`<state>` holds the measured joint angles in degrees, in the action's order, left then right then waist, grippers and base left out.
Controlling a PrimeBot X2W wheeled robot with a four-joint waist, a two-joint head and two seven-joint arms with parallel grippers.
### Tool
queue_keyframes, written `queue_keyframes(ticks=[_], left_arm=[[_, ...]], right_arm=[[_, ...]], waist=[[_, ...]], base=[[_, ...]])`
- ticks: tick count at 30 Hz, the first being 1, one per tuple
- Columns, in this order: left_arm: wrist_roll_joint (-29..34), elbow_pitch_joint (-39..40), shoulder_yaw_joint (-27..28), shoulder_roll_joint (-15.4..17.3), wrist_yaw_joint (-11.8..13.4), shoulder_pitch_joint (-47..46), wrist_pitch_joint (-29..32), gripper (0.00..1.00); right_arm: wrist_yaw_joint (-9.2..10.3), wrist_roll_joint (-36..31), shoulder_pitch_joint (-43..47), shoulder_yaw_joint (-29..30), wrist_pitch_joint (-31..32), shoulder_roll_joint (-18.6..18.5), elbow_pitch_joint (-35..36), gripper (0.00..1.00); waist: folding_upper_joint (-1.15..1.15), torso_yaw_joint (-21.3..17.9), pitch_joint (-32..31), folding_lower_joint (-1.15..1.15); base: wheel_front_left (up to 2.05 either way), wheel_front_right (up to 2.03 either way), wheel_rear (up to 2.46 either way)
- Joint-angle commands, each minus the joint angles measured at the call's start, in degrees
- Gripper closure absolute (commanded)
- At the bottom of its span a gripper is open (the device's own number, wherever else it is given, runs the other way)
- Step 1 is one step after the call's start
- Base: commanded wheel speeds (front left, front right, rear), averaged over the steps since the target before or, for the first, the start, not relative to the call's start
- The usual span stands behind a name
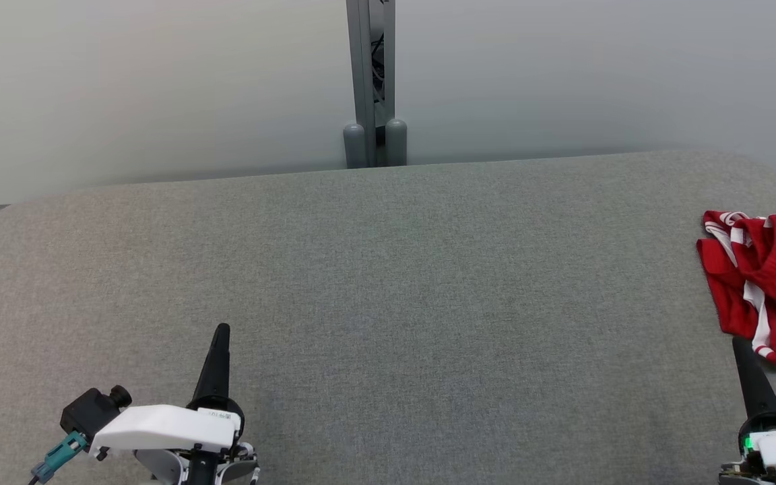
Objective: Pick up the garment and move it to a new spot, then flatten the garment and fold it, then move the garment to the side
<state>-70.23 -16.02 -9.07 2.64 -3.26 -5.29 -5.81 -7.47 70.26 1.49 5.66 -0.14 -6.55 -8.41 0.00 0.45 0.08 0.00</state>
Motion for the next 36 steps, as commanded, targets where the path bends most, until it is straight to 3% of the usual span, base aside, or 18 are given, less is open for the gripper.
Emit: queue_keyframes(ticks=[1, 36], left_arm=[[-1.53, 0.12, -0.02, 0.21, -0.53, -1.8, 0.26, 1.0], [-17.93, -1.87, -1.06, 0.31, -3.3, -5.35, 3.06, 1.0]], right_arm=[[-0.03, 1.93, -0.18, 0.94, 0.55, -0.66, 0.68, 1.0], [-0.04, 19.99, 1.11, 7.84, 6.39, -0.78, 1.67, 1.0]], waist=[[0.0, -0.01, 0.0, 0.0], [0.0, -0.31, 0.05, 0.0]], base=[[0.0, 0.0, 0.0], [0.0, 0.0, 0.0]])
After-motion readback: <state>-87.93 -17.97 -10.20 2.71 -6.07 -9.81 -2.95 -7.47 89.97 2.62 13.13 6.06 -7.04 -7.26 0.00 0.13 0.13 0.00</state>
